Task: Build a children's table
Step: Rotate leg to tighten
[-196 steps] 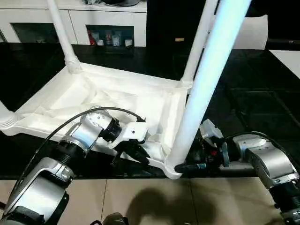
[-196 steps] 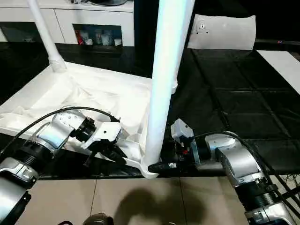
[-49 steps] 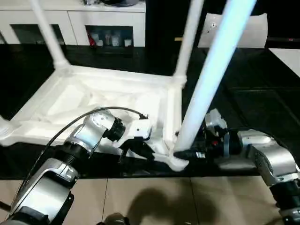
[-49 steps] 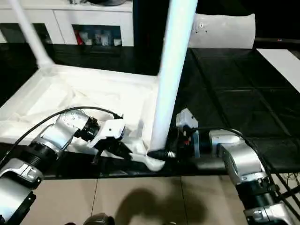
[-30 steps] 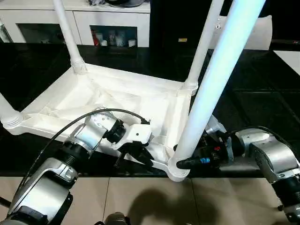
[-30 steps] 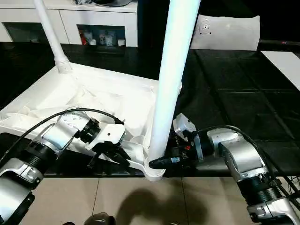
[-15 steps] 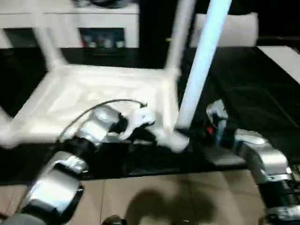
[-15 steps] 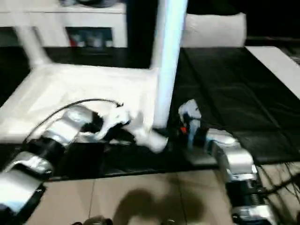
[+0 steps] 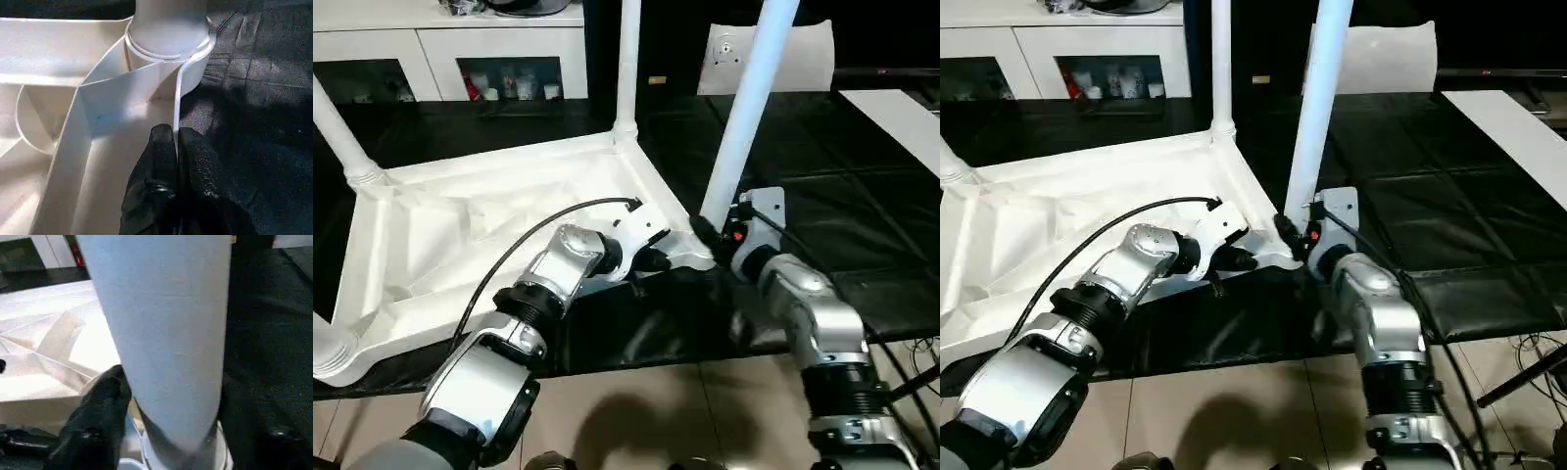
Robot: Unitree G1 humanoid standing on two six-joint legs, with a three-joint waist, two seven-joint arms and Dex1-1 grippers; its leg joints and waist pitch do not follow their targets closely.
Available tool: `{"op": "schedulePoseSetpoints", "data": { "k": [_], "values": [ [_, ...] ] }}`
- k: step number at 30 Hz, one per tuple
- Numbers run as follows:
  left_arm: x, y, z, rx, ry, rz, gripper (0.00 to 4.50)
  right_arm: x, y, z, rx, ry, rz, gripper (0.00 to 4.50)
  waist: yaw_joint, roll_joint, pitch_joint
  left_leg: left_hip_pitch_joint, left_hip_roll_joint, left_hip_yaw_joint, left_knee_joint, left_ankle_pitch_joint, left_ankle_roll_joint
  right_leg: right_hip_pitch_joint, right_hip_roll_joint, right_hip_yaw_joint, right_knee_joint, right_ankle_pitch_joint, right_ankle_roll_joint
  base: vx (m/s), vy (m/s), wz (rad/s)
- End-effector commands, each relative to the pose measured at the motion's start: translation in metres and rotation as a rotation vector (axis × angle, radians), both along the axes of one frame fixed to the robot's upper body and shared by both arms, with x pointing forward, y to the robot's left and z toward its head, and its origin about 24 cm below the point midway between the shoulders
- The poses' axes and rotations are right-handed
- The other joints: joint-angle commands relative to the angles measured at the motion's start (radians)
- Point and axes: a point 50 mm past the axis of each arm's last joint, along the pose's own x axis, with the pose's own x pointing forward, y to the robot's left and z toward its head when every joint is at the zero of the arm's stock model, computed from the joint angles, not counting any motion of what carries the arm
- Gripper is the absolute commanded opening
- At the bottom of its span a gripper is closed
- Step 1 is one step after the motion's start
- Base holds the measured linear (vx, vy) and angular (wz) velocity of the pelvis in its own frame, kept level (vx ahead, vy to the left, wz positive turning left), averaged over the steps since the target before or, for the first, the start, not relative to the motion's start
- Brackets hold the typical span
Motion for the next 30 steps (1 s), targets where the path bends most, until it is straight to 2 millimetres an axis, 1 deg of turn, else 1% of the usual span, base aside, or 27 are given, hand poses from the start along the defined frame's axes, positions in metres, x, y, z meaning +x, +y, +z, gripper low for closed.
{"op": "schedulePoseSetpoints", "data": {
  "k": [1,2,5,7,8,9,10,11,12,13,14,16,17,18,19,20,21,22,23,24,25,26,27,28,29,30],
  "values": [
    [0.009,-0.006,0.022,-0.04,-0.108,-0.011,0.0,-0.008,0.015,-0.008,0.027,0.026,0.083,2.94,0.003,0.003,-0.071,0.019,0.028,-0.013,-0.069,-0.231,0.018,0.051,-0.067,0.036,-0.084,-0.189,-0.21,0.0,0.0,0.0],
    [0.008,-0.005,0.022,-0.035,-0.109,-0.025,0.0,-0.009,0.014,-0.007,0.016,0.017,0.085,3.06,0.004,0.006,-0.073,0.019,0.028,-0.014,-0.069,-0.224,0.018,0.053,-0.067,0.036,-0.081,-0.171,-0.212,0.0,0.0,0.0],
    [0.008,-0.002,0.021,-0.03,-0.117,-0.041,0.0,-0.01,0.011,-0.004,0.013,-0.011,0.098,3.24,0.004,0.004,-0.075,0.018,0.029,-0.013,-0.068,-0.207,0.026,0.055,-0.066,0.037,-0.077,-0.123,-0.22,0.0,0.0,0.0],
    [0.007,0.002,0.021,-0.029,-0.124,-0.076,0.0,-0.014,0.007,0.0,0.022,-0.043,0.125,3.5,0.007,0.005,-0.076,0.017,0.029,-0.013,-0.067,-0.187,0.037,0.059,-0.067,0.036,-0.074,-0.086,-0.228,0.0,0.0,0.0],
    [0.005,0.006,0.019,-0.026,-0.124,-0.113,0.0,-0.019,0.003,0.001,0.019,-0.059,0.161,3.55,0.006,0.007,-0.075,0.014,0.029,-0.013,-0.066,-0.186,0.043,0.06,-0.067,0.036,-0.073,-0.073,-0.232,0.0,0.0,0.0],
    [0.003,0.008,0.019,-0.028,-0.121,-0.14,0.0,-0.021,0.001,0.001,0.014,-0.065,0.185,3.6,0.007,0.005,-0.074,0.015,0.029,-0.013,-0.066,-0.187,0.044,0.062,-0.067,0.036,-0.075,-0.076,-0.23,0.0,0.0,0.0],
    [0.003,0.008,0.019,-0.029,-0.12,-0.148,0.0,-0.022,0.001,0.001,0.012,-0.066,0.192,3.82,0.006,0.008,-0.075,0.015,0.029,-0.013,-0.066,-0.188,0.047,0.061,-0.068,0.036,-0.074,-0.076,-0.233,0.0,0.0,0.0],
    [0.001,0.011,0.018,-0.022,-0.122,-0.176,0.0,-0.027,-0.002,0.002,0.008,-0.072,0.242,3.82,0.005,0.007,-0.075,0.015,0.03,-0.013,-0.066,-0.192,0.049,0.06,-0.067,0.036,-0.073,-0.076,-0.237,0.0,0.0,0.0],
    [-0.003,0.015,0.017,-0.02,-0.108,-0.241,0.0,-0.036,-0.01,0.001,-0.012,-0.076,0.319,3.95,0.008,0.004,-0.074,0.017,0.031,-0.012,-0.065,-0.195,0.052,0.061,-0.069,0.036,-0.074,-0.084,-0.241,0.0,0.0,0.0],
    [-0.004,0.018,0.017,-0.008,-0.113,-0.27,0.0,-0.04,-0.014,0.0,-0.021,-0.071,0.361,4.02,0.014,0.003,-0.07,0.017,0.034,-0.012,-0.067,-0.212,0.057,0.063,-0.069,0.038,-0.078,-0.11,-0.236,0.0,0.0,0.0],
    [-0.006,0.02,0.017,-0.005,-0.113,-0.305,0.0,-0.044,-0.018,0.0,-0.037,-0.068,0.4,4.12,0.013,0.004,-0.07,0.016,0.033,-0.011,-0.066,-0.214,0.057,0.061,-0.069,0.038,-0.077,-0.116,-0.238,0.0,0.0,0.0],
    [-0.007,0.024,0.017,0.018,-0.113,-0.341,0.0,-0.05,-0.027,-0.001,-0.078,-0.065,0.448,4.3,0.014,0.002,-0.066,0.019,0.035,-0.012,-0.069,-0.243,0.05,0.057,-0.069,0.037,-0.083,-0.176,-0.227,0.0,0.0,0.0],
    [-0.007,0.025,0.017,0.028,-0.118,-0.35,0.0,-0.052,-0.029,-0.001,-0.083,-0.062,0.458,4.38,0.015,0.005,-0.066,0.021,0.036,-0.012,-0.069,-0.255,0.048,0.054,-0.07,0.037,-0.085,-0.195,-0.225,0.0,0.0,0.0],
    [-0.007,0.027,0.017,0.046,-0.131,-0.368,0.0,-0.055,-0.034,-0.002,-0.094,-0.056,0.477,4.45,0.016,0.002,-0.066,0.021,0.037,-0.012,-0.07,-0.265,0.045,0.053,-0.071,0.037,-0.086,-0.219,-0.221,0.0,0.0,0.0],
    [-0.007,0.027,0.017,0.054,-0.138,-0.379,0.0,-0.057,-0.037,-0.002,-0.105,-0.055,0.487,4.45,0.019,0.001,-0.067,0.021,0.038,-0.013,-0.07,-0.263,0.043,0.053,-0.071,0.038,-0.086,-0.224,-0.217,0.0,0.0,0.0],
    [-0.006,0.028,0.017,0.068,-0.166,-0.394,0.0,-0.064,-0.045,-0.002,-0.113,-0.046,0.509,4.45,0.024,0.002,-0.067,0.022,0.038,-0.013,-0.069,-0.256,0.043,0.052,-0.072,0.038,-0.086,-0.217,-0.218,0.0,0.0,0.0],
    [-0.006,0.028,0.017,0.068,-0.166,-0.394,0.0,-0.064,-0.045,-0.002,-0.113,-0.046,0.509,4.45,0.027,0.002,-0.067,0.022,0.039,-0.012,-0.068,-0.253,0.045,0.052,-0.071,0.039,-0.087,-0.209,-0.217,0.0,0.0,0.0],
    [-0.006,0.028,0.018,0.058,-0.169,-0.382,0.0,-0.067,-0.049,-0.001,-0.103,-0.046,0.509,4.45,0.034,0.001,-0.068,0.023,0.04,-0.012,-0.068,-0.243,0.049,0.052,-0.072,0.039,-0.083,-0.184,-0.22,0.0,0.0,0.0],
    [-0.005,0.027,0.019,0.047,-0.176,-0.368,0.0,-0.07,-0.053,0.001,-0.086,-0.042,0.504,4.45,0.034,-0.008,-0.069,0.019,0.038,-0.011,-0.068,-0.231,0.055,0.054,-0.071,0.038,-0.08,-0.167,-0.222,0.0,0.0,0.0],
    [-0.004,0.027,0.019,0.031,-0.184,-0.348,0.0,-0.074,-0.056,0.003,-0.076,-0.045,0.502,4.45,0.038,-0.005,-0.07,0.021,0.039,-0.012,-0.067,-0.228,0.058,0.054,-0.073,0.038,-0.079,-0.165,-0.224,0.0,0.0,0.0],
    [-0.003,0.026,0.019,0.015,-0.177,-0.335,0.28,-0.078,-0.058,0.004,-0.066,-0.045,0.497,4.49,0.038,-0.002,-0.069,0.019,0.039,-0.012,-0.066,-0.224,0.061,0.054,-0.074,0.038,-0.079,-0.164,-0.224,0.0,0.0,0.0],
    [-0.004,0.026,0.019,0.005,-0.184,-0.334,0.44,-0.083,-0.059,0.004,-0.057,-0.041,0.496,4.5,0.042,-0.003,-0.068,0.018,0.038,-0.012,-0.067,-0.224,0.065,0.053,-0.074,0.037,-0.081,-0.183,-0.217,0.0,0.0,0.0],
    [-0.004,0.026,0.02,-0.003,-0.19,-0.332,0.55,-0.087,-0.058,0.004,-0.05,-0.038,0.5,4.5,0.044,-0.005,-0.067,0.018,0.037,-0.012,-0.067,-0.23,0.064,0.052,-0.073,0.036,-0.085,-0.206,-0.207,0.0,0.0,0.0],
    [-0.005,0.026,0.021,-0.023,-0.188,-0.332,0.55,-0.092,-0.056,0.005,-0.037,-0.035,0.507,4.5,0.044,-0.004,-0.066,0.017,0.037,-0.014,-0.069,-0.235,0.063,0.053,-0.075,0.036,-0.086,-0.223,-0.202,0.0,0.0,0.0],
    [-0.006,0.025,0.021,-0.045,-0.177,-0.332,0.67,-0.097,-0.053,0.005,-0.026,-0.034,0.513,4.5,0.047,-0.005,-0.066,0.019,0.038,-0.013,-0.07,-0.245,0.059,0.051,-0.076,0.035,-0.09,-0.251,-0.197,0.0,0.0,0.0],
    [-0.006,0.025,0.022,-0.065,-0.171,-0.329,0.67,-0.101,-0.05,0.006,-0.019,-0.038,0.52,4.5,0.045,-0.006,-0.064,0.017,0.039,-0.014,-0.072,-0.251,0.057,0.052,-0.077,0.035,-0.09,-0.262,-0.194,0.0,0.0,0.0]
  ]
}}
